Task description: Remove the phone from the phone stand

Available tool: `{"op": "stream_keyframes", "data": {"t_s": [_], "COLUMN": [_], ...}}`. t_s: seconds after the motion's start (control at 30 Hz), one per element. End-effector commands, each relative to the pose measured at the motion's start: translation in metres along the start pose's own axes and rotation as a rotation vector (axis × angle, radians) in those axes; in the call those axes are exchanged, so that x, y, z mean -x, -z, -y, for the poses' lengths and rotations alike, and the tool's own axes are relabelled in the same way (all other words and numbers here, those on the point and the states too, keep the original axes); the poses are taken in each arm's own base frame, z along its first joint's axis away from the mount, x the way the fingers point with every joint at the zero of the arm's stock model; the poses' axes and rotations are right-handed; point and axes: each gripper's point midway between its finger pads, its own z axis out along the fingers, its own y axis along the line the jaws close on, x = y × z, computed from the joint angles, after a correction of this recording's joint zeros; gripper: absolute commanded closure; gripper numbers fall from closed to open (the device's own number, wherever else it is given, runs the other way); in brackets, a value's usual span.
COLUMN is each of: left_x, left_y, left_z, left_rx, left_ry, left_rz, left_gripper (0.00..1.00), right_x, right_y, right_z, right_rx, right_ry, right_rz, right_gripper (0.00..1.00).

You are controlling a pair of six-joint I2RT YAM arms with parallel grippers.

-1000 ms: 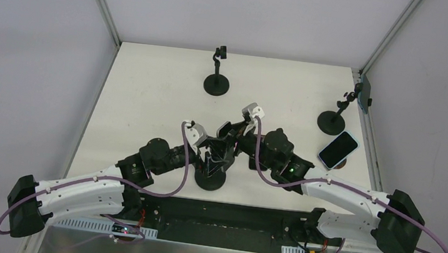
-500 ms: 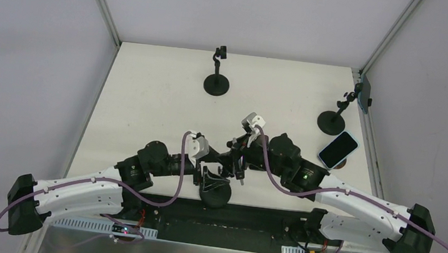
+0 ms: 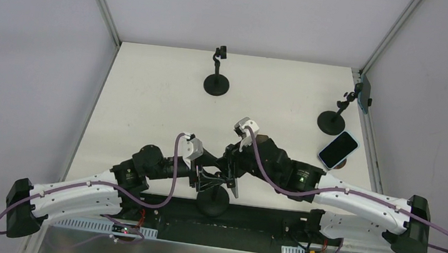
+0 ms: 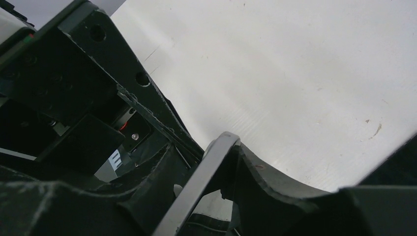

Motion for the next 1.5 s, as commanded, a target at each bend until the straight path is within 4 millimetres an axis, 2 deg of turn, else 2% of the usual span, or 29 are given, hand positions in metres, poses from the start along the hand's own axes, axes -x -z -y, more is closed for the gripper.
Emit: {"op": "stream_keyframes", "data": {"t_s": [0.0,0.1,0.23,0.37,0.5,0.67,1.0,1.2,1.47], "left_x": [0.058,0.053,0.044,0.039,0.037,0.034,0.022,0.017,0.017], "left_y": [0.004,0.002,0.001,0.0,0.0,0.0,0.004,0.006,0.008], "left_z": [0.038,0.038,0.038,0.038,0.037,0.03,-0.006,-0.01,-0.016], "left_rx": [-0.152,-0.155,-0.161,-0.17,-0.161,-0.126,0.067,0.091,0.122], "left_ry": [-0.026,-0.021,-0.015,-0.015,-0.017,-0.016,-0.003,-0.006,-0.011], "left_rz": [0.209,0.192,0.167,0.151,0.148,0.147,0.148,0.137,0.139], "left_gripper": [0.56,0.56,0.62,0.78,0.99,1.0,1.0,1.0,1.0], "right_x": [-0.015,-0.006,0.007,0.017,0.022,0.024,0.031,0.042,0.048], "right_y": [0.001,0.006,0.013,0.019,0.021,0.02,0.025,0.038,0.051], "right_z": [0.041,0.032,0.019,0.008,-0.001,-0.011,-0.029,-0.041,-0.055], "right_rx": [-0.26,-0.255,-0.238,-0.219,-0.204,-0.192,-0.218,-0.161,-0.031], "right_ry": [-0.079,-0.074,-0.081,-0.105,-0.112,-0.112,-0.081,-0.083,-0.137], "right_rz": [-0.04,-0.018,0.015,0.047,0.064,0.069,0.095,0.113,0.159], "right_gripper": [1.0,1.0,1.0,1.0,1.0,1.0,1.0,1.0,1.0]}}
